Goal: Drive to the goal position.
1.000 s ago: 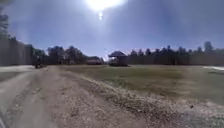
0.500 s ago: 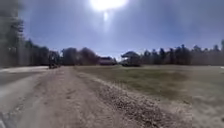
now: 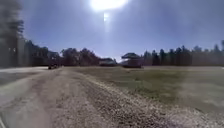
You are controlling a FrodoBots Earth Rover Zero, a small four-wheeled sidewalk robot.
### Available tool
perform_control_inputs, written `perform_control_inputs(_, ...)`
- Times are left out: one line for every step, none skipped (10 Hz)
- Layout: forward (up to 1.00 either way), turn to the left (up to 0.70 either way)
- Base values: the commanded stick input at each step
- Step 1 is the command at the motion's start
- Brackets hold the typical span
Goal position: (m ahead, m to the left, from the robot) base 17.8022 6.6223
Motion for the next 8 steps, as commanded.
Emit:
perform_control_inputs(0.70,0.03)
perform_control_inputs(0.70,0.03)
perform_control_inputs(0.70,0.03)
perform_control_inputs(0.70,0.03)
perform_control_inputs(0.70,0.03)
perform_control_inputs(0.70,0.20)
perform_control_inputs(0.70,0.35)
perform_control_inputs(0.70,0.35)
